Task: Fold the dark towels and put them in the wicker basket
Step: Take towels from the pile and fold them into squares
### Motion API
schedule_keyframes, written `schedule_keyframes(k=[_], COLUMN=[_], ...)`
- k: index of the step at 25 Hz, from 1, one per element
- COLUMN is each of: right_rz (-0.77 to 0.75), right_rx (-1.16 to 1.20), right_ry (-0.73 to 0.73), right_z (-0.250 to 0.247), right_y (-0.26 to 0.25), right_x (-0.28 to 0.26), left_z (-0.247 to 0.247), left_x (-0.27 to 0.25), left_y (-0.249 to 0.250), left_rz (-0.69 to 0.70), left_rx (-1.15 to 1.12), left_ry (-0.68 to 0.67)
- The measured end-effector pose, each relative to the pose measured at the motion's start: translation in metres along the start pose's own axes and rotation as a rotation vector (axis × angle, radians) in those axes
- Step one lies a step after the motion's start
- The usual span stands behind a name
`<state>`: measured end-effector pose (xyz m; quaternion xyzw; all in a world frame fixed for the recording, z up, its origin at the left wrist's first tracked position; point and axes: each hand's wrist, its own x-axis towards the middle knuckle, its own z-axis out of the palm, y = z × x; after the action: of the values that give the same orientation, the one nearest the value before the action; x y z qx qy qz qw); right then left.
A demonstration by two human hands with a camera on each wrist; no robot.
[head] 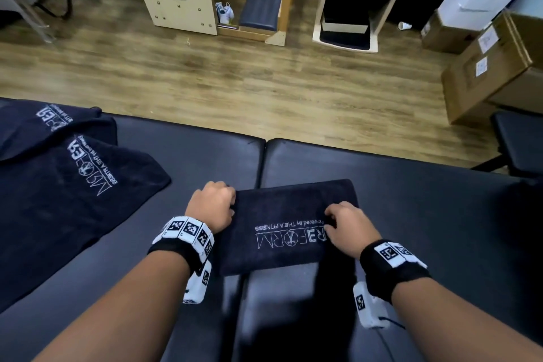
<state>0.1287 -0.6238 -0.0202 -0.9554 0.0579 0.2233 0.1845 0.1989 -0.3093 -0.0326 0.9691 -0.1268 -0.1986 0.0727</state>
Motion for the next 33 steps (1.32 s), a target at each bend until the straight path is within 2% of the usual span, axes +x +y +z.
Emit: schedule_keyframes(k=[3, 6, 9, 12, 14, 16, 18, 21, 24, 27, 28, 31, 33], right_rz=[-0.031, -0.082, -0.136, -0.252, -0.237, -0.154, -0.123, -0.233, -0.318, -0.292, -0.29, -0.281, -0.282], right_rx=[-0.049, -0.076, -0.078, -0.163, -0.199, -0.166, -0.159, -0.236, -0.319, -0.292, -0.304, -0.374, -0.37], right_ry=[0.045, 0.044, 0.072, -0.05, -0.077, -0.012, 0.026, 0.046, -0.038, -0.141, -0.146, -0.164, -0.163], right_z=[0.008, 0.013, 0.017, 0.037, 0.048, 0.053, 0.054, 0.062, 0.079, 0.091, 0.093, 0.093, 0.091], right_y=[-0.009, -0.016, -0.028, -0.032, -0.021, -0.004, 0.007, 0.005, 0.003, 0.011, 0.016, 0.02, 0.016], right_x=[-0.009, -0.012, -0.022, -0.048, -0.069, -0.08, -0.089, -0.108, -0.137, -0.158, -0.161, -0.162, -0.161], left_z=[0.001, 0.007, 0.027, 0.046, 0.051, 0.054, 0.052, 0.049, 0.06, 0.074, 0.076, 0.077, 0.083], left_x=[-0.017, -0.044, -0.076, -0.113, -0.137, -0.153, -0.163, -0.165, -0.164, -0.164, -0.164, -0.164, -0.16], left_y=[0.003, 0.017, 0.047, 0.083, 0.098, 0.106, 0.115, 0.129, 0.137, 0.136, 0.134, 0.127, 0.125], left_rz=[-0.029, -0.076, -0.01, 0.077, 0.074, 0.055, 0.106, 0.196, 0.275, 0.356, 0.391, 0.487, 0.52], left_rx=[0.051, 0.041, 0.115, 0.128, 0.109, 0.045, 0.034, 0.128, 0.176, 0.262, 0.276, 0.403, 0.428], left_ry=[-0.032, -0.137, -0.203, -0.249, -0.315, -0.407, -0.459, -0.389, -0.317, -0.261, -0.241, -0.293, -0.266])
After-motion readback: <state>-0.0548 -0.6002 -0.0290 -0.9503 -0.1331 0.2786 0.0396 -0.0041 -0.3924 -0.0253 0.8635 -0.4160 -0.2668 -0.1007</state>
